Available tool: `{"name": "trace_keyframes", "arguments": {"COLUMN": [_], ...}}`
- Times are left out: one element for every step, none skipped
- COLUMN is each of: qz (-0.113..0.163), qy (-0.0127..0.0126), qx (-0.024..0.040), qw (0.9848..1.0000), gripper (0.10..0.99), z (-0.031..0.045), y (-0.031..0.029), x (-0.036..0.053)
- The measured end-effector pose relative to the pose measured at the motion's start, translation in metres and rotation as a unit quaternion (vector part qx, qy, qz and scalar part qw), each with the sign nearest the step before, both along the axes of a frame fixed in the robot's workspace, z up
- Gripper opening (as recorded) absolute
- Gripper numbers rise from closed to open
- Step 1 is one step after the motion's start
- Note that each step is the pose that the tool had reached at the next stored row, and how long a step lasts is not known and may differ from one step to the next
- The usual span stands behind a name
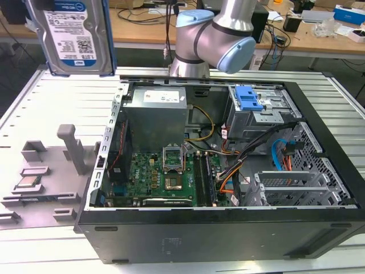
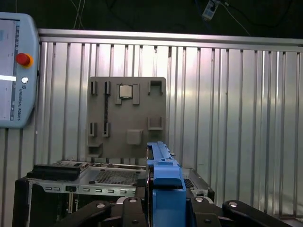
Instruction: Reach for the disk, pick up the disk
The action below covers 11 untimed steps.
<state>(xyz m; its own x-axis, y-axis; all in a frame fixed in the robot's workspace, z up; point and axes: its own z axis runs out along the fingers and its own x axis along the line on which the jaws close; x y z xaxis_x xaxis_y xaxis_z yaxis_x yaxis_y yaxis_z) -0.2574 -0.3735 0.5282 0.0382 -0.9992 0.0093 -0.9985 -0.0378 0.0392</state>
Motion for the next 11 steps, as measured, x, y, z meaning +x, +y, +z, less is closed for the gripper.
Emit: {"name": "trace_keyframes", "arguments": {"qz": [0.0,0.0,0.0,0.0,0.0,0.0,0.0,0.0,0.0,0.0,0.0], "qy": [0.0,0.0,-0.0001,0.0,0.0,0.0,0.0,-0.0001,0.0,0.0,0.0], "qx": [-0.0001,-0.0001,-0.0002,-0.0003,-0.0004,-0.0004,-0.0005,-0.0006,-0.0006,-0.0007,-0.0008], "qw": [1.0,1.0,1.0,1.0,1.0,1.0,1.0,1.0,1.0,1.0,1.0], "gripper": [0.369,0.369,0.369,0.369,0.369,0.369,0.369,0.369,0.369,0.369,0.369], "z": [0.0,0.0,-0.0001,-0.0001,0.0,0.0,0.0,-0.0001,0.0,0.0,0.0], "y": [0.0,0.0,0.0002,0.0002,0.0003,0.0003,0.0005,0.0006,0.0006,0.0007,0.0009], "x": [0.0043,0.0075,0.0148,0.0193,0.0222,0.0281,0.0352,0.0388,0.0419,0.0473,0.0542]}}
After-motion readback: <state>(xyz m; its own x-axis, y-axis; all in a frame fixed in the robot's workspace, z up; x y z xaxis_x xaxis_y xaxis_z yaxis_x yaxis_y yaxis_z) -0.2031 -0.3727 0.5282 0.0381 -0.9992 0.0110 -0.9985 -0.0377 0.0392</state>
